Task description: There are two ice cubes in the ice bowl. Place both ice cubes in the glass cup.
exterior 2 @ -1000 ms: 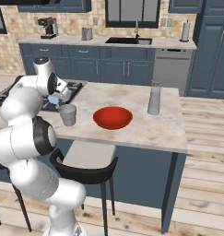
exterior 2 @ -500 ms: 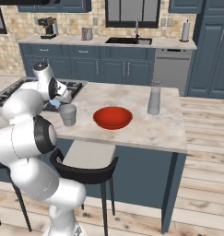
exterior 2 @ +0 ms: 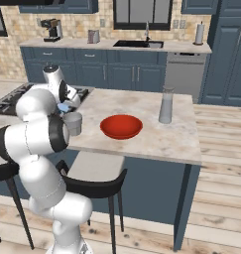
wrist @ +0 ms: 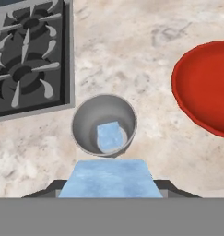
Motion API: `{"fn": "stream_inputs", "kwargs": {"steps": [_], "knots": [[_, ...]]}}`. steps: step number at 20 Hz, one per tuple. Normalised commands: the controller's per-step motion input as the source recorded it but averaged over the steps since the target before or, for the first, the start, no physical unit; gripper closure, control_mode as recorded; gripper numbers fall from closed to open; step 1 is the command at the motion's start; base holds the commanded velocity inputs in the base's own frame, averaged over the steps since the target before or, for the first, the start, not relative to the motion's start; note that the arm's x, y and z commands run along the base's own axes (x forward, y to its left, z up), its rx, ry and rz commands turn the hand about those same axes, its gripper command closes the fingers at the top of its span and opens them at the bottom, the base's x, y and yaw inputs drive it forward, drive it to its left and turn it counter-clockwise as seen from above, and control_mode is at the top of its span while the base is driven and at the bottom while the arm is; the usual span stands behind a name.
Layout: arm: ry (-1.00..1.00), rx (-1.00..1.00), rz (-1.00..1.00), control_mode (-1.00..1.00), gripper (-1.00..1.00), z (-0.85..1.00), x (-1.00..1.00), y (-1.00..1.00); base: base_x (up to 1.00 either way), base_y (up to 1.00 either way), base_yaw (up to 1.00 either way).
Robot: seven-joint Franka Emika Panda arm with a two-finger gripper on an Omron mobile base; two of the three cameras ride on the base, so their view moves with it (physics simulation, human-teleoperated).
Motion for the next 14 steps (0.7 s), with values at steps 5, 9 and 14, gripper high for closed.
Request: {"fn": "stream_inputs", "kwargs": {"steps": [5,9,14], "knots": [[0.0,0.0,0.0,-1.0,1.0,0.0,0.06,0.02,0.0,0.0,0.0],[0.0,0.0,0.0,-1.0,1.0,0.0,0.0,0.0,0.0,0.0,0.0],[0.0,0.0,0.0,-1.0,1.0,0.0,0.0,0.0,0.0,0.0,0.0]]}}
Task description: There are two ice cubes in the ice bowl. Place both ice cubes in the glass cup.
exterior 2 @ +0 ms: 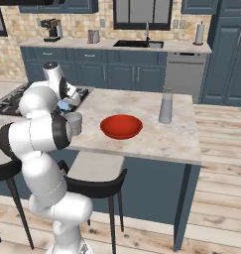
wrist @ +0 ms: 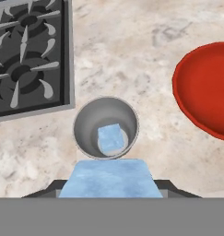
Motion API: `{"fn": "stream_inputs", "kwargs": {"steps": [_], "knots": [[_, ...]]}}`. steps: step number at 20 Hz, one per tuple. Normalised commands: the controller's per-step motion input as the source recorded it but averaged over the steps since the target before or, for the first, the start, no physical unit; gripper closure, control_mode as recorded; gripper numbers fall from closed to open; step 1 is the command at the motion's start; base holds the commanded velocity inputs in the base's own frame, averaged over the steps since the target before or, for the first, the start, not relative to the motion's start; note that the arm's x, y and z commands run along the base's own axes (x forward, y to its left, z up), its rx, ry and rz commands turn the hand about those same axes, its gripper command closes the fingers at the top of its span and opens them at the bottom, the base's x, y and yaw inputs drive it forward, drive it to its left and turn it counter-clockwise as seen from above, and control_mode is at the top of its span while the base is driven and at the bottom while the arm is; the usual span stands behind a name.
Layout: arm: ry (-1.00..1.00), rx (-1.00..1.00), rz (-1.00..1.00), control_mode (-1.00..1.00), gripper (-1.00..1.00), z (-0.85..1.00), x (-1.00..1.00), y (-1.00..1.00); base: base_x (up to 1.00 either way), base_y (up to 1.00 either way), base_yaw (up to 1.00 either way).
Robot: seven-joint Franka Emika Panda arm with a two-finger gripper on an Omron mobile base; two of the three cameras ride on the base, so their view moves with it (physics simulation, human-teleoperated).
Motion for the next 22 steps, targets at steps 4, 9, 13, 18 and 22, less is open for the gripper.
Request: {"fn": "stream_inputs", "kwargs": {"steps": [4,9,13,18,22], "knots": [[0.0,0.0,0.0,-1.0,1.0,0.0,0.0,0.0,0.0,0.0,0.0],[0.0,0.0,0.0,-1.0,1.0,0.0,0.01,0.0,0.0,0.0,0.0],[0.01,0.01,0.0,-1.0,1.0,0.0,0.02,-0.01,0.0,0.0,0.0],[0.01,0.03,0.0,-1.0,1.0,0.0,0.02,-0.04,0.0,0.0,0.0],[0.01,0.0,0.0,-1.0,1.0,-0.02,0.09,0.08,0.0,0.0,0.0]]}}
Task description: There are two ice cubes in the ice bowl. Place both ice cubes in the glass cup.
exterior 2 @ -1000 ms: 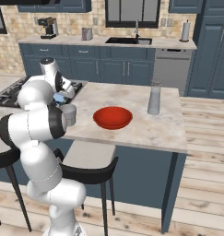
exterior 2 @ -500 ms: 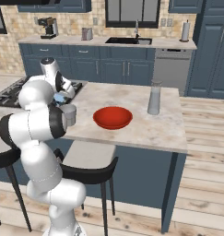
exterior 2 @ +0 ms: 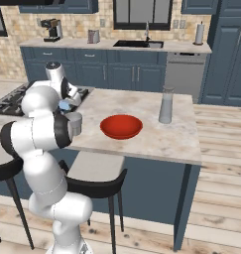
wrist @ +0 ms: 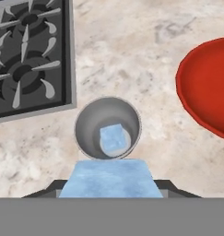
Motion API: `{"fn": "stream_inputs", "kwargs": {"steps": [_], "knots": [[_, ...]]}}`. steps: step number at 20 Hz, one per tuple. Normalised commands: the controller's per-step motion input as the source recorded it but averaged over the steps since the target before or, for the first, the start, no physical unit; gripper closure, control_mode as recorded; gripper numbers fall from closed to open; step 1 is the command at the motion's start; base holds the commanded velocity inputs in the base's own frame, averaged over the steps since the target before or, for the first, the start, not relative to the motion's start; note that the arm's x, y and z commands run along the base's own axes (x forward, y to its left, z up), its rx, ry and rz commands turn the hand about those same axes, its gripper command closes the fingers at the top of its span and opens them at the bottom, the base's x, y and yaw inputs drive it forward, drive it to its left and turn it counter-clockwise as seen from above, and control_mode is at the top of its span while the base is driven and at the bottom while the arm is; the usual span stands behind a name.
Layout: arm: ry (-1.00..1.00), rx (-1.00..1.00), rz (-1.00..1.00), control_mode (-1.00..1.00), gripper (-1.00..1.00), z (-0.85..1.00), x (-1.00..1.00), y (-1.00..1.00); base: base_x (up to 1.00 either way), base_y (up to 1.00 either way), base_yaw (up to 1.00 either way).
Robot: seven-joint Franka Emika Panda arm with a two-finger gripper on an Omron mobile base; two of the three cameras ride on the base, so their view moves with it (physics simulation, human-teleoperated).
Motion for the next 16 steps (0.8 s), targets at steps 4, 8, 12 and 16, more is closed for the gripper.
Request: {"fn": "stream_inputs", "kwargs": {"steps": [4,8,12,16], "knots": [[0.0,-0.02,0.0,-1.0,1.0,-0.02,0.0,0.31,0.0,0.0,0.0],[0.0,0.0,0.0,-1.0,1.0,0.0,0.0,0.16,0.0,0.0,0.0],[0.0,0.0,0.0,-1.0,1.0,0.0,0.0,0.02,0.0,0.0,0.0],[0.03,0.0,0.0,-1.0,1.0,0.0,0.02,0.03,0.0,0.0,0.0]]}}
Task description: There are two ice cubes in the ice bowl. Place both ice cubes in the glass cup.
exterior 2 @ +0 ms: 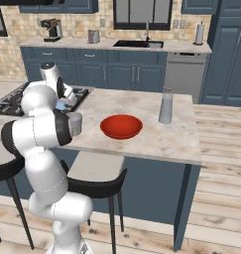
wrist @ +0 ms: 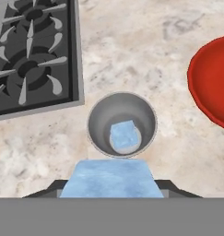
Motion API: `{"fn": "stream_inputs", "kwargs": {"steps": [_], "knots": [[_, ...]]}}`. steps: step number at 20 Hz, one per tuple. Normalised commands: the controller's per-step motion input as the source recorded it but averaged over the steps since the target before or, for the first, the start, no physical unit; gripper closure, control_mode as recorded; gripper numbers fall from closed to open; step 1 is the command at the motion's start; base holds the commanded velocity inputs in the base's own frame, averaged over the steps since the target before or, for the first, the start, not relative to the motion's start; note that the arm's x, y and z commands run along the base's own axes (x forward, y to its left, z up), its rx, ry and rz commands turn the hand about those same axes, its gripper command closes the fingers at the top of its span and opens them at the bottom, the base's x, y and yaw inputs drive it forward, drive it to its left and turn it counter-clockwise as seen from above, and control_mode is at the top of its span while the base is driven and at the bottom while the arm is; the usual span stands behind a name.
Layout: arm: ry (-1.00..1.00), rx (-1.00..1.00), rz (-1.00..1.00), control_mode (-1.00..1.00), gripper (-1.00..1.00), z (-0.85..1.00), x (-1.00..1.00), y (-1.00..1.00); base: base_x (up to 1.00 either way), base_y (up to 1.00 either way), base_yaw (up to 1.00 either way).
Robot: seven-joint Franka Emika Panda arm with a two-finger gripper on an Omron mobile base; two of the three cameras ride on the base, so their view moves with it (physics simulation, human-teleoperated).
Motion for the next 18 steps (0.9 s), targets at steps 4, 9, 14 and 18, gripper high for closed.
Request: {"fn": "stream_inputs", "kwargs": {"steps": [4,9,14,18], "knots": [[0.17,0.0,0.0,-1.0,1.0,-0.01,0.24,-0.04,0.0,0.0,0.0],[0.1,0.0,0.0,-1.0,1.0,-0.04,0.17,-0.01,0.0,0.0,0.0],[0.02,-0.07,0.0,-1.0,1.0,-0.04,0.0,0.02,0.0,0.0,0.0],[0.0,-0.07,0.0,-1.0,1.0,-0.12,0.06,-0.24,0.0,0.0,0.0]]}}
